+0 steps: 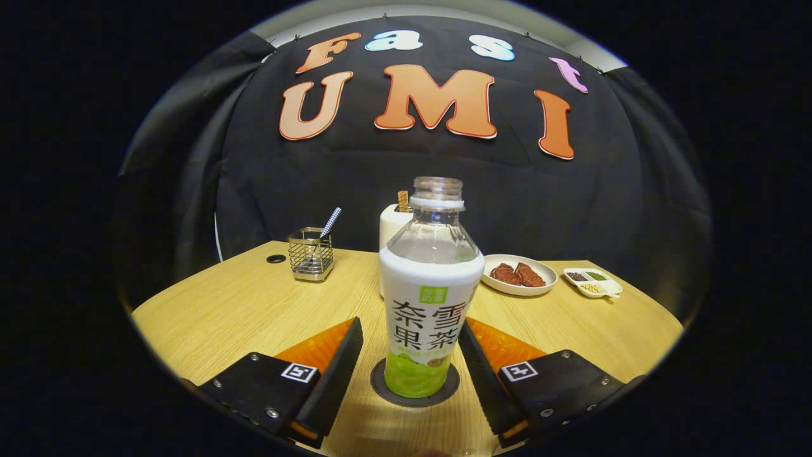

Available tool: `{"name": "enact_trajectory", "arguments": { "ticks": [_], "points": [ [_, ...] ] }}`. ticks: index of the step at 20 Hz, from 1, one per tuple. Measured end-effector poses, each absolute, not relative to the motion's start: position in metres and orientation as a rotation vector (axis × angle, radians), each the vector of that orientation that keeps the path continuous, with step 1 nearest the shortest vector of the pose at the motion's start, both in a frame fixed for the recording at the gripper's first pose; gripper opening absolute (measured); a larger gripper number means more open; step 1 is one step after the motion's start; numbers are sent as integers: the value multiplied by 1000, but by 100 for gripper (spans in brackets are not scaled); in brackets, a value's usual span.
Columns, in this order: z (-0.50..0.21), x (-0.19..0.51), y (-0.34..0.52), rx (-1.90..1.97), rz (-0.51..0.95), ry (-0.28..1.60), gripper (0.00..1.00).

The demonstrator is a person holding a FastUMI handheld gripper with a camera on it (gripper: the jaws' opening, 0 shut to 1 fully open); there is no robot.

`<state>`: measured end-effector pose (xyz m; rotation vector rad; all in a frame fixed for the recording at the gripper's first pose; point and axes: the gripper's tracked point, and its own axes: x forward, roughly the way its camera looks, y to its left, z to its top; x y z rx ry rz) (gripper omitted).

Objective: Take the bottle from table, then pour the juice into the cup, finally place the bottle on the coaster

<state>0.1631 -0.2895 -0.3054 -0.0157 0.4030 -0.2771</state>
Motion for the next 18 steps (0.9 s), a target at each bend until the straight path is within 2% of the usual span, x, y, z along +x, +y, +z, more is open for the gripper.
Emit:
{"name": "enact_trajectory", "arguments": {
  "ticks": [7, 12, 18],
  "points": [
    [-242, 124, -281, 39, -293, 318, 94],
    [-182, 94, -237, 34, -168, 262, 94],
    [-111, 66, -204, -24, -168, 224, 94]
  ]
}}
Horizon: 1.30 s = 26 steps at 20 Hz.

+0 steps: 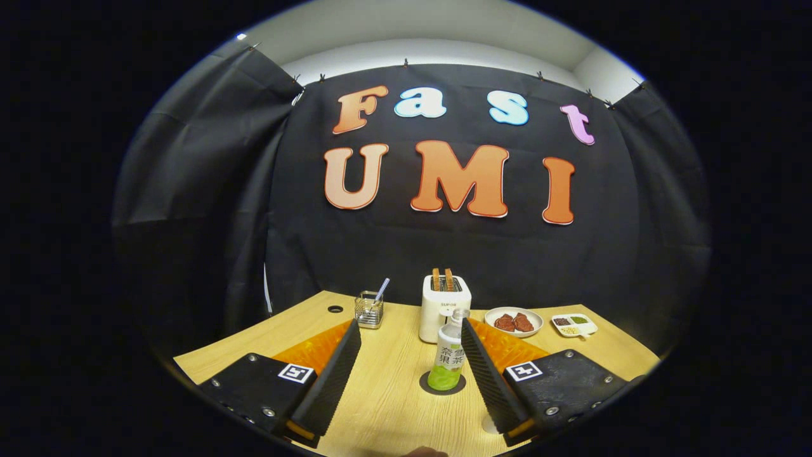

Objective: Take the bottle from table, then pour the juice into the cup, finally place the bottle on the coaster

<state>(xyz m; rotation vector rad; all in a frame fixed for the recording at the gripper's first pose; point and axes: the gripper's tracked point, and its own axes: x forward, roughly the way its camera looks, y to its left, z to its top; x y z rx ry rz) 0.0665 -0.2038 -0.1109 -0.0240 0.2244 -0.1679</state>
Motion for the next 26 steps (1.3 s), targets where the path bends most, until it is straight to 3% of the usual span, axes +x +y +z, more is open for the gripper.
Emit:
{"name": "enact_trajectory", "arguments": {
  "ticks": [16, 26],
  "points": [
    [-4, 1, -149, -16, -182, 112, 94],
    [-14, 1, -161, -21, -220, 106, 94]
  ]
}}
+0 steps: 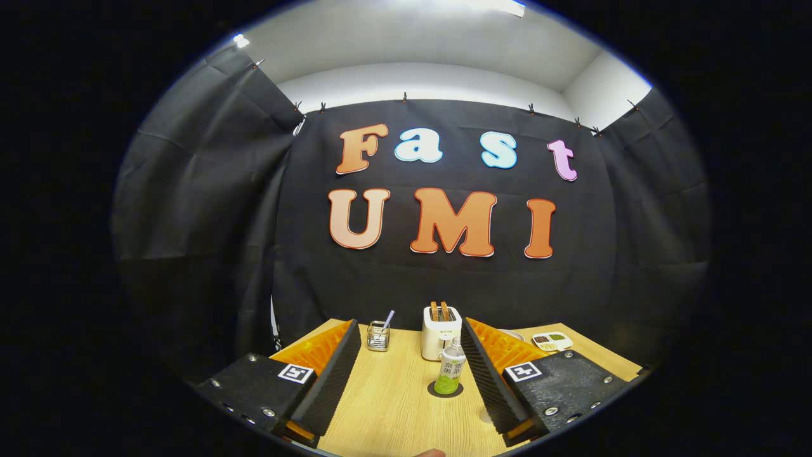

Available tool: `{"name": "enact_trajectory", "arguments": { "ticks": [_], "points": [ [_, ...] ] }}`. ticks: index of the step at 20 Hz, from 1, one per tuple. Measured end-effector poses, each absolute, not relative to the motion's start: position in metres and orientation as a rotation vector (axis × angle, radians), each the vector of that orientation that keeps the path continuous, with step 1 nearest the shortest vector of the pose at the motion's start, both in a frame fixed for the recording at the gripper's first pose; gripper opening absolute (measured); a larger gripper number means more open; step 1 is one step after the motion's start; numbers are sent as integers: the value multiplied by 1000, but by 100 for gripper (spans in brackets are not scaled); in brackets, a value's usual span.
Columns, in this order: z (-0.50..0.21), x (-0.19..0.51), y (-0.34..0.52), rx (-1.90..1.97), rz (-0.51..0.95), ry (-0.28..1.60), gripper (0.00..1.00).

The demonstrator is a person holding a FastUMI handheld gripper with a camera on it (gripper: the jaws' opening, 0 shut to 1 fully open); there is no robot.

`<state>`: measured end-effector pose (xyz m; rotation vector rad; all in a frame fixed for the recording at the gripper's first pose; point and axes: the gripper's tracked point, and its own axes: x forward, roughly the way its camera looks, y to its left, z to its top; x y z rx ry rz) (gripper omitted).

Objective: Take the bottle from table, then pour the juice into the cup, finally place the bottle on the coaster

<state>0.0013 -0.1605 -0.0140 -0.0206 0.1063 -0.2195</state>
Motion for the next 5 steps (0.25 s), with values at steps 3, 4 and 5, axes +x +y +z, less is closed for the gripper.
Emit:
{"name": "enact_trajectory", "arguments": {
  "ticks": [3, 4, 5],
  "points": [
    [-16, -1, -165, -17, -233, 111, 94],
    [-15, -1, -166, -16, -236, 109, 94],
    [-13, -1, -165, -13, -238, 103, 94]
  ]
}}
